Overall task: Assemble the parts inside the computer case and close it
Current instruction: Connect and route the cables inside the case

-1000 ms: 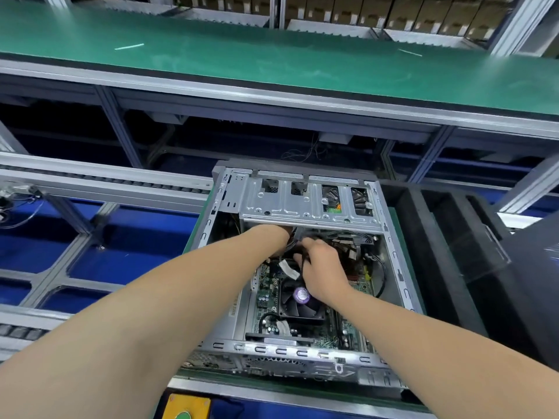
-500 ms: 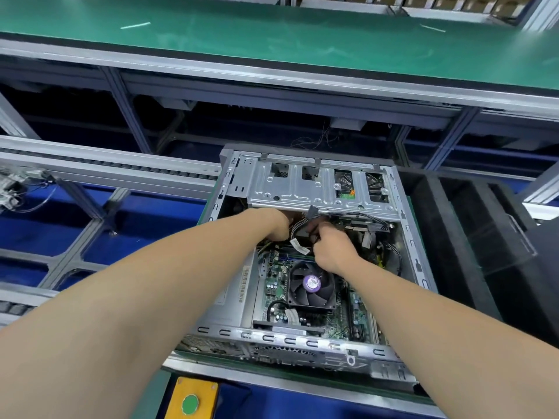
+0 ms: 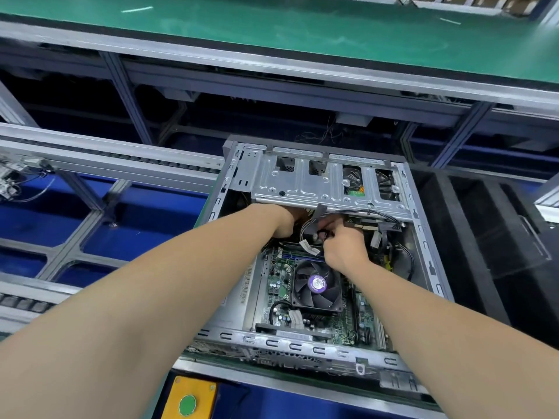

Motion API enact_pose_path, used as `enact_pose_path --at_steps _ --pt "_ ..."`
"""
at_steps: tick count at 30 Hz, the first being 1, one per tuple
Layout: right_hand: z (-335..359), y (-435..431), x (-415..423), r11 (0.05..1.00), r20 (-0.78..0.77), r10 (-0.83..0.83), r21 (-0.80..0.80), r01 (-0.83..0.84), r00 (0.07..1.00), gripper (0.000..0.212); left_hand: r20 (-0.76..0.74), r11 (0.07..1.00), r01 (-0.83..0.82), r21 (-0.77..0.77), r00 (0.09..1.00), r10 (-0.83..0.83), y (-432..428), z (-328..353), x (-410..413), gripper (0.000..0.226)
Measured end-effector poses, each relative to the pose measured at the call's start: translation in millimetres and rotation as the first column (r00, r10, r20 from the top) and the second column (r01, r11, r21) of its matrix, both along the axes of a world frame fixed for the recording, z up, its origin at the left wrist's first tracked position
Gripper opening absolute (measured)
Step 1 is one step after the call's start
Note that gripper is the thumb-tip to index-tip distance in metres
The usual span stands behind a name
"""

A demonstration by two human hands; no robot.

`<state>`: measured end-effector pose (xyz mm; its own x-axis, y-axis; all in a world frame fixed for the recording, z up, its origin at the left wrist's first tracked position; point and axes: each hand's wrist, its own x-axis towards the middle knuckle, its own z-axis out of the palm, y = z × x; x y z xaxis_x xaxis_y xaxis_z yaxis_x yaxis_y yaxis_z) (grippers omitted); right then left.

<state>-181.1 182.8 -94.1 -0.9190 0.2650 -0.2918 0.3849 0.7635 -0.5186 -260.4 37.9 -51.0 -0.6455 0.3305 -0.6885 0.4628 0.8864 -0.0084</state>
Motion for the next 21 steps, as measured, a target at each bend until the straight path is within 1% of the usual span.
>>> enact_pose_path --at_steps 2,4,6,8,11,12,14,15,16,18,19,21 --pt "-3.0 0.9 -1.6 0.994 -0.024 -0.073 -0.080 0.071 0.997 0.029 0.018 1.000 0.012 -0.022 1.000 -0.012 -2.2 3.3 0.5 0.037" --pt "-5.9 3.2 -2.0 0.985 -0.039 -0.138 -0.114 0.132 0.990 0.026 0.011 1.000 -0.013 0.001 1.000 0.013 -4.0 5.3 0.5 0.038" --pt "-6.5 6.1 -1.7 0.990 -0.026 -0.123 -0.067 0.121 0.992 0.031 0.015 0.999 -0.023 0.027 1.000 0.023 -6.1 5.0 -0.3 0.038" --pt "-5.4 8.4 -1.3 0.998 -0.005 -0.061 -0.001 0.061 0.998 0.036 0.020 0.999 -0.025 0.047 0.999 0.024 -7.0 2.4 -1.0 0.036" --pt "-7.0 11.2 -1.5 0.998 -0.030 -0.001 0.059 0.003 1.000 0.044 0.017 0.998 0.007 0.057 1.000 -0.008 -7.0 -0.2 -0.6 0.030" --pt "-8.0 11.3 -1.2 0.997 -0.037 0.009 0.078 -0.006 0.999 0.040 0.015 0.998 0.010 0.060 1.000 -0.011 -6.0 0.7 0.1 0.028" --pt "-9.1 12.2 0.2 0.992 -0.045 0.027 0.121 -0.021 0.999 0.023 0.000 0.996 0.025 0.084 1.000 -0.025 -3.1 3.8 0.6 0.022" --pt "-8.5 12.0 1.2 0.989 -0.049 0.046 0.140 -0.039 0.998 0.022 0.002 0.994 0.045 0.102 0.999 -0.046 -2.8 5.3 0.5 0.027" --pt "-7.2 11.4 2.3 0.986 -0.054 0.078 0.154 -0.069 0.995 0.028 0.010 0.990 0.056 0.131 0.998 -0.058 -3.0 5.8 -1.0 0.037" --pt "-6.1 11.7 2.8 0.970 -0.058 0.161 0.196 -0.147 0.985 0.053 0.014 0.971 0.081 0.225 0.996 -0.086 -5.7 3.1 -4.1 0.058" --pt "-4.7 11.6 2.9 0.955 -0.051 0.197 0.234 -0.180 0.979 0.062 0.010 0.958 0.086 0.275 0.996 -0.093 -7.3 1.6 -5.6 0.064" --pt "-2.1 10.3 2.6 0.930 -0.028 0.241 0.291 -0.223 0.970 0.068 0.014 0.941 0.078 0.328 0.996 -0.087 -8.6 -2.0 -9.4 0.067"
